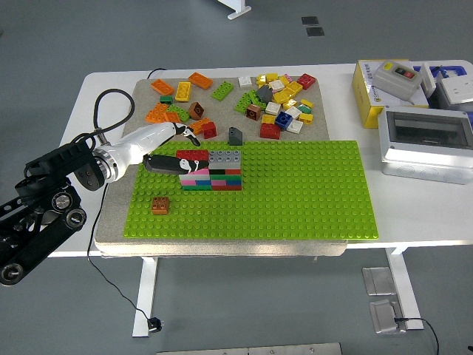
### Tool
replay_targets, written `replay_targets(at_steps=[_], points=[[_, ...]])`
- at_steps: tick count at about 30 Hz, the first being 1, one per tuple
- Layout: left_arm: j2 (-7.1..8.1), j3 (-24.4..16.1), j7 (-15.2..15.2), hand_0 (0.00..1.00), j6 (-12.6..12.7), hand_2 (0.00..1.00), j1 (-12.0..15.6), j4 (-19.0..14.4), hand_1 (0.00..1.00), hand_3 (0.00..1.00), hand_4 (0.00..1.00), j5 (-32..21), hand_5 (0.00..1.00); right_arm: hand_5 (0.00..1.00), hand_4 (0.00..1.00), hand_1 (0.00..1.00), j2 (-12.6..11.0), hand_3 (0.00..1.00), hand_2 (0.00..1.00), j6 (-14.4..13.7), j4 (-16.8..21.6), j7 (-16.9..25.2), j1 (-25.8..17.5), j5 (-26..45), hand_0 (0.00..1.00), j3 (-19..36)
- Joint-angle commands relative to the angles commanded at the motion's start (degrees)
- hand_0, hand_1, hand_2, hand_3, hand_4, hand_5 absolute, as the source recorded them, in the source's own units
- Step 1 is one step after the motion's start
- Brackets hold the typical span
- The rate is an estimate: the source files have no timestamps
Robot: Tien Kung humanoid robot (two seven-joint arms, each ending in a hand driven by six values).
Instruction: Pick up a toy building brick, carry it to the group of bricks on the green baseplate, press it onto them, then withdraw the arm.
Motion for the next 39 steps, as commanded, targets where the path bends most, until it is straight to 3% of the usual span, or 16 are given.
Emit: replay_targets(at_steps=[19, 39], points=[[-1.42, 0.8, -1.7, 0.978, 1.0, 0.942, 0.6, 5.5, 0.949, 0.68, 0.846, -0.6, 0.674, 0.808, 0.389, 0.72, 0.1, 0.675, 0.73, 0.3, 0.0, 0.1, 0.0, 0.6, 0.731, -0.2], [-2.07, 1.3, -2.3, 0.978, 1.1, 0.94, 1.2, 7.0, 0.948, 0.677, 0.845, -1.1, 0.675, 0.805, 0.388, 0.718, 0.3, 0.674, 0.73, 0.5, 0.0, 0.6, -0.4, 1.0, 0.729, -0.8]])
